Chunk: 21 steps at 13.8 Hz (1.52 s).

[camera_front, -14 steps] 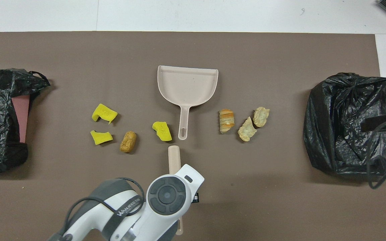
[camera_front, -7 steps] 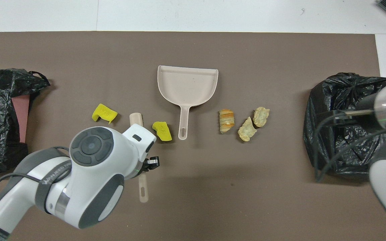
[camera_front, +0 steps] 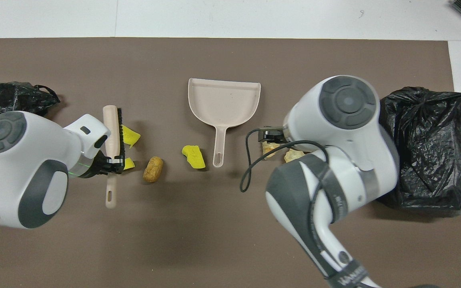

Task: Sweep and dump trash in bin
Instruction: 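Move the brush beside the sponges while the right gripper grasps the dustpan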

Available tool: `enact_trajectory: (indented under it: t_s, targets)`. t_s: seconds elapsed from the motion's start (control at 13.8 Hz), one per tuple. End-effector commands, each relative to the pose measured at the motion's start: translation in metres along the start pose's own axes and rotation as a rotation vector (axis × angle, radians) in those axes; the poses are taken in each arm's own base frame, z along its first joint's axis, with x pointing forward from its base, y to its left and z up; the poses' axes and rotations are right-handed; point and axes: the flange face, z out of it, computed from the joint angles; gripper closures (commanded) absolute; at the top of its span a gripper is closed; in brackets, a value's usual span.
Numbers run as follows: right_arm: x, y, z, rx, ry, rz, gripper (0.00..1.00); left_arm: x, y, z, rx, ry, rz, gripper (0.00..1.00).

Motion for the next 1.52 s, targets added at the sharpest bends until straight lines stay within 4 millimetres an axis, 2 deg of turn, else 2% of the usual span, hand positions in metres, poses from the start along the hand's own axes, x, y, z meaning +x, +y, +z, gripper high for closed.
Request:
enact_trajectory:
  t_s: [0.0,0.22,0.36,0.51,0.73,0.8,0.87,0.94,1.09,1.23,1.38,1.45]
  targets:
    - [0.004,-0.041,0.036,0.053,-0.006,0.125,0.0,0.019,-0.044,-0.002,-0.001,0.03,0.051,1.0]
    - [-0.012,-0.098,0.081,0.076,0.02,0.096,0.0,0.038,-0.082,0.016,-0.002,0.055,0.078,1.0]
    - [-0.009,-0.126,0.094,0.093,0.041,0.078,0.0,0.045,-0.11,0.021,-0.001,0.068,0.106,1.0]
    - [-0.009,-0.133,0.106,0.091,0.038,0.068,0.0,0.048,-0.116,0.032,-0.001,0.056,0.121,1.0]
    - [-0.014,-0.131,0.113,0.079,0.021,0.044,0.0,0.046,-0.105,0.054,0.003,0.047,0.141,1.0]
    - [-0.014,-0.13,0.112,0.078,0.02,0.044,0.13,0.043,-0.1,0.06,0.005,0.038,0.154,1.0]
    - [-0.015,-0.131,0.112,0.079,0.019,0.043,0.32,0.041,-0.091,0.062,0.005,0.031,0.165,1.0]
    - [-0.019,-0.131,0.118,0.076,0.012,0.038,0.46,0.037,-0.084,0.065,0.006,0.018,0.171,1.0]
    - [-0.024,-0.134,0.121,0.075,0.002,0.031,0.58,0.031,-0.071,0.067,0.007,0.004,0.186,1.0]
    - [-0.027,-0.135,0.122,0.076,0.001,0.023,0.59,0.023,-0.059,0.069,0.01,-0.039,0.159,1.0]
    - [-0.029,-0.135,0.122,0.064,-0.014,0.012,1.0,0.018,-0.047,0.07,0.014,-0.058,0.152,1.0]
    - [-0.031,-0.136,0.12,0.05,-0.017,0.009,1.0,0.017,-0.045,0.07,0.015,-0.066,0.152,1.0]
